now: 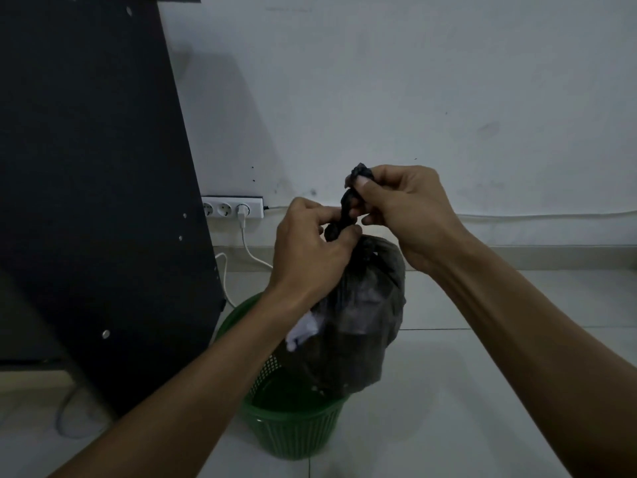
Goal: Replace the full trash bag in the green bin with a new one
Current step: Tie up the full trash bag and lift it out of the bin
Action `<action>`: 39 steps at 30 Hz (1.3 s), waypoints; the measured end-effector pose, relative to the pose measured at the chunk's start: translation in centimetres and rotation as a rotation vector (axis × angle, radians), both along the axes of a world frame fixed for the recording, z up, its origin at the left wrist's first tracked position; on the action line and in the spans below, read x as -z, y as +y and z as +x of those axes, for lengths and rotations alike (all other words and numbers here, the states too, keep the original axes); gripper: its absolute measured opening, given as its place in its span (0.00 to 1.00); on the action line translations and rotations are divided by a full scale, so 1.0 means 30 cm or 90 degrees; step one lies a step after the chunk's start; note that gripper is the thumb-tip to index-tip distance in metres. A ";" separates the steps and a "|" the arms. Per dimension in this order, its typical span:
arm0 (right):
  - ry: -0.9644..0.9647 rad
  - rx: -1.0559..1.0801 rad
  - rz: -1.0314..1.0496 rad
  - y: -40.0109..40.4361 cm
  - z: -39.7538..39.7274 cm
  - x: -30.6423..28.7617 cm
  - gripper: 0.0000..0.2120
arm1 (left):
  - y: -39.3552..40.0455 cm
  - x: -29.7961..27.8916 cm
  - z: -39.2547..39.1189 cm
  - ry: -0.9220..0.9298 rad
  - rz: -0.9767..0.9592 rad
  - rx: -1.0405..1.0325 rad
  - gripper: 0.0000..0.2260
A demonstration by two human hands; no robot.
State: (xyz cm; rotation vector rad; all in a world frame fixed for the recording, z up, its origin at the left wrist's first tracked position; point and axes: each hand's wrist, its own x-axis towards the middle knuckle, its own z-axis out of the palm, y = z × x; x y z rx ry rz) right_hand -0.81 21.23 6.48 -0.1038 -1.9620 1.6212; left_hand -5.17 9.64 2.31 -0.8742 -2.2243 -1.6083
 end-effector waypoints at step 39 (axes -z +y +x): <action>-0.192 -0.141 0.195 0.178 -0.037 0.143 0.15 | -0.010 -0.056 -0.162 -0.587 0.160 0.028 0.12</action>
